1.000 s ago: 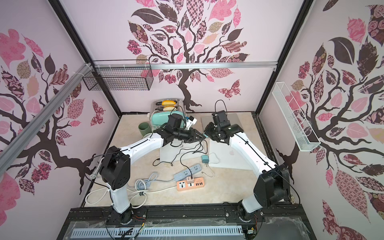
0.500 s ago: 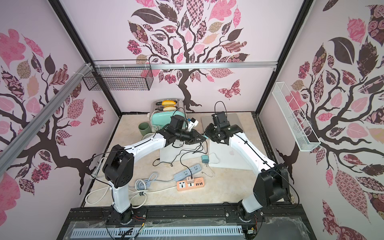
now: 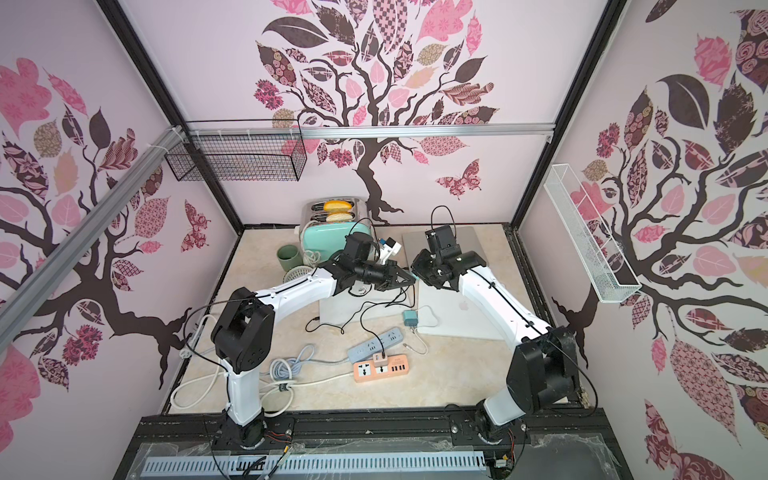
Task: Unplug the laptop charger
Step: Remove the charging cable from the plug.
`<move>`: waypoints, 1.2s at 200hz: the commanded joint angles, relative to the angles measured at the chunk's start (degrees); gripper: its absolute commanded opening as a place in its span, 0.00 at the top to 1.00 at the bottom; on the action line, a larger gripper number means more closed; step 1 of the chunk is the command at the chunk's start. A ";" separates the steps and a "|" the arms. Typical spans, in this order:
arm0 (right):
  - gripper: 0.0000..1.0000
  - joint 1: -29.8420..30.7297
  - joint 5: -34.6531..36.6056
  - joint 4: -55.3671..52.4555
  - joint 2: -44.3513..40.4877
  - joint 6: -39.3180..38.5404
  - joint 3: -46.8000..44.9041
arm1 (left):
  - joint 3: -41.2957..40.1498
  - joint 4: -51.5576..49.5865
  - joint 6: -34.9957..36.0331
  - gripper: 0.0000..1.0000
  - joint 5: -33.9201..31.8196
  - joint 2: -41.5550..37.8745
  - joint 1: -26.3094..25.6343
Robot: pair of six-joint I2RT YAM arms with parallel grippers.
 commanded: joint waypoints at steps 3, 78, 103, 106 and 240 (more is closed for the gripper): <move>1.00 -0.24 -2.38 0.87 -1.48 0.80 0.16 | -1.03 4.70 -0.80 1.00 0.72 -0.11 -0.23; 1.00 -4.09 -4.00 8.54 -2.62 2.02 -0.56 | -13.43 9.99 -0.24 1.00 2.91 -7.69 -1.19; 1.00 -4.20 -2.18 6.90 -1.41 -2.54 1.48 | -15.57 9.21 0.67 1.00 3.50 -10.14 -1.52; 1.00 -4.15 -1.71 6.79 -1.36 -3.26 1.51 | -15.77 9.13 0.61 1.00 3.54 -10.42 -1.50; 1.00 -11.00 3.91 7.38 -2.20 0.00 -1.80 | -18.63 -5.55 6.97 1.00 1.81 -14.86 -2.68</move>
